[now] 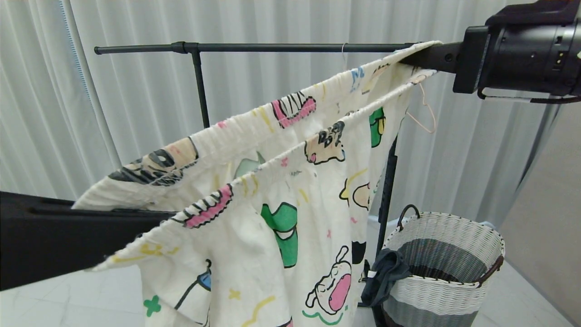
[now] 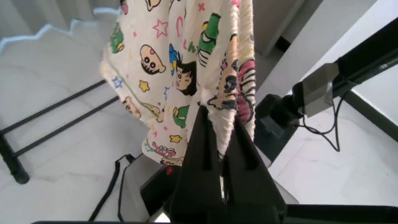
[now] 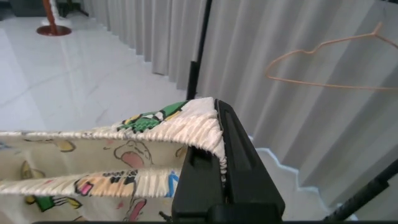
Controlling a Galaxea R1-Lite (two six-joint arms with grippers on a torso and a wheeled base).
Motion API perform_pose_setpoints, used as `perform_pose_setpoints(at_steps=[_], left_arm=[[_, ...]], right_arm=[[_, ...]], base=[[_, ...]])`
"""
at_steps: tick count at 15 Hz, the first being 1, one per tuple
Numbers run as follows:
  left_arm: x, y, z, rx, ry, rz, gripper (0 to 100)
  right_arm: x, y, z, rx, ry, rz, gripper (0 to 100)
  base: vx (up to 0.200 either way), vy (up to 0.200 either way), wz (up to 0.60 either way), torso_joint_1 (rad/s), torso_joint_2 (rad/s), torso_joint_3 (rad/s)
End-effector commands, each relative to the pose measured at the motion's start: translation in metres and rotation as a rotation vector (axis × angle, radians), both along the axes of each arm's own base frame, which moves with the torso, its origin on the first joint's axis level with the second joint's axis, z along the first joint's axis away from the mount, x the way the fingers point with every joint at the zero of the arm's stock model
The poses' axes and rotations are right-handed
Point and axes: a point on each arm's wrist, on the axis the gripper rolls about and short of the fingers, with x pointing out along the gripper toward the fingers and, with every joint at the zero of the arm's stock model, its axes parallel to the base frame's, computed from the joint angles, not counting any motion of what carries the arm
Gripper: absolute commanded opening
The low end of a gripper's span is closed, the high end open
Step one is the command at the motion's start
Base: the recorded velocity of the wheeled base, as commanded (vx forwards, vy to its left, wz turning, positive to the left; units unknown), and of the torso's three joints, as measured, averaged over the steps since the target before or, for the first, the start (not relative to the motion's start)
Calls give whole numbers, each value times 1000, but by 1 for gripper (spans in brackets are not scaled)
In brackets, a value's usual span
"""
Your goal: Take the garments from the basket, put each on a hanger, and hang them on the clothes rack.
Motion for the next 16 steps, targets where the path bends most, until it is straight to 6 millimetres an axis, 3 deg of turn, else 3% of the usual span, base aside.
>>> perform_pose_setpoints(at_steps=[1, 4, 7, 10, 12, 16], left_arm=[[-1, 3, 1, -7, -5, -3, 0], [14, 4, 3, 49, -83, 65, 0], [44, -4, 15, 43, -176, 170, 0], [68, -20, 24, -32, -241, 226, 0], [71, -23, 22, -34, -241, 227, 0], [69, -24, 17, -19, -232, 217, 0]], right_arm=[[7, -11, -1, -7, 6, -52, 0], [-13, -46, 5, -54, 64, -131, 0], [-59, -74, 8, -84, 116, -124, 0], [-109, -88, -2, -119, 167, 36, 0], [-118, -84, -8, -140, 174, 97, 0], [-116, -83, -10, -174, 151, 36, 0]], base=[[0, 0, 0, 0, 0, 0], [0, 0, 0, 0, 0, 0], [0, 0, 0, 0, 0, 0], [0, 0, 0, 0, 0, 0], [0, 0, 0, 0, 0, 0], [0, 0, 0, 0, 0, 0]])
